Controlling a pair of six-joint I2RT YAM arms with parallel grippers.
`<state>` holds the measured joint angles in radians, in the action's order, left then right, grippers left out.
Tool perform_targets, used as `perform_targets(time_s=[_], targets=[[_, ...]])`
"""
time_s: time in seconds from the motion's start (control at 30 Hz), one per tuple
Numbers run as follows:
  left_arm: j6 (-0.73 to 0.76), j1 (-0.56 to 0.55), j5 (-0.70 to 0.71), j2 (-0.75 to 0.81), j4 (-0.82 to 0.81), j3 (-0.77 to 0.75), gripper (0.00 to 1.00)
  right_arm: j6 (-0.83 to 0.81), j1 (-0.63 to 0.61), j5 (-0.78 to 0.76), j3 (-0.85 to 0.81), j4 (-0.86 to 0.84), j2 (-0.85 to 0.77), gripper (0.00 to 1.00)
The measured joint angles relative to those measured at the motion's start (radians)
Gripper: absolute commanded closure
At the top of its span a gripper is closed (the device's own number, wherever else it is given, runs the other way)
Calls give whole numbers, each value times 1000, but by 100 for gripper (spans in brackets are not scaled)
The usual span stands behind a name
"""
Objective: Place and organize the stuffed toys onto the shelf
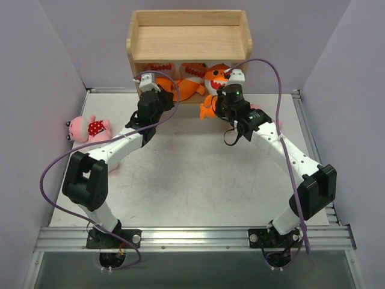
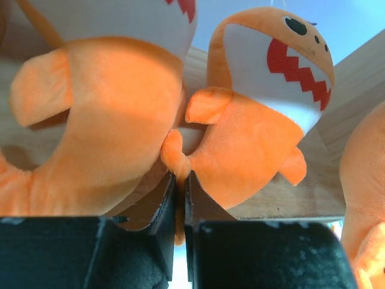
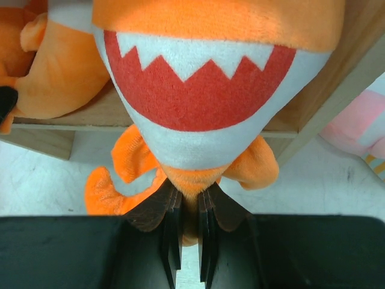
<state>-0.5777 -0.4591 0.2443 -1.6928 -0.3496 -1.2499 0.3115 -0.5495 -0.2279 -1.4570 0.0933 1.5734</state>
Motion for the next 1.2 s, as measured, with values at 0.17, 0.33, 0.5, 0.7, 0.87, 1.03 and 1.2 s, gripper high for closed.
perform_targets(time_s=[0.17,0.33,0.5,0.7,0.87,1.03,1.2], targets=[[-41,0,18,0,-23,18,89,-7,0,-58,-49,6,43,100],[-67,0,32,2,-48,40,90,-24,0,-117,-124,22,110,100],[-84,0,39,19,-76,77,90,-26,0,-165,-157,26,157,100],[-96,0,40,24,-95,93,90,-26,0,-192,-194,31,203,90],[-96,0,40,24,-100,94,90,-30,0,-195,-215,30,218,76],[-96,0,40,24,-101,94,90,-33,-1,-194,-223,15,229,55],[-96,0,40,24,-103,94,90,-25,-1,-176,-223,10,229,39]])
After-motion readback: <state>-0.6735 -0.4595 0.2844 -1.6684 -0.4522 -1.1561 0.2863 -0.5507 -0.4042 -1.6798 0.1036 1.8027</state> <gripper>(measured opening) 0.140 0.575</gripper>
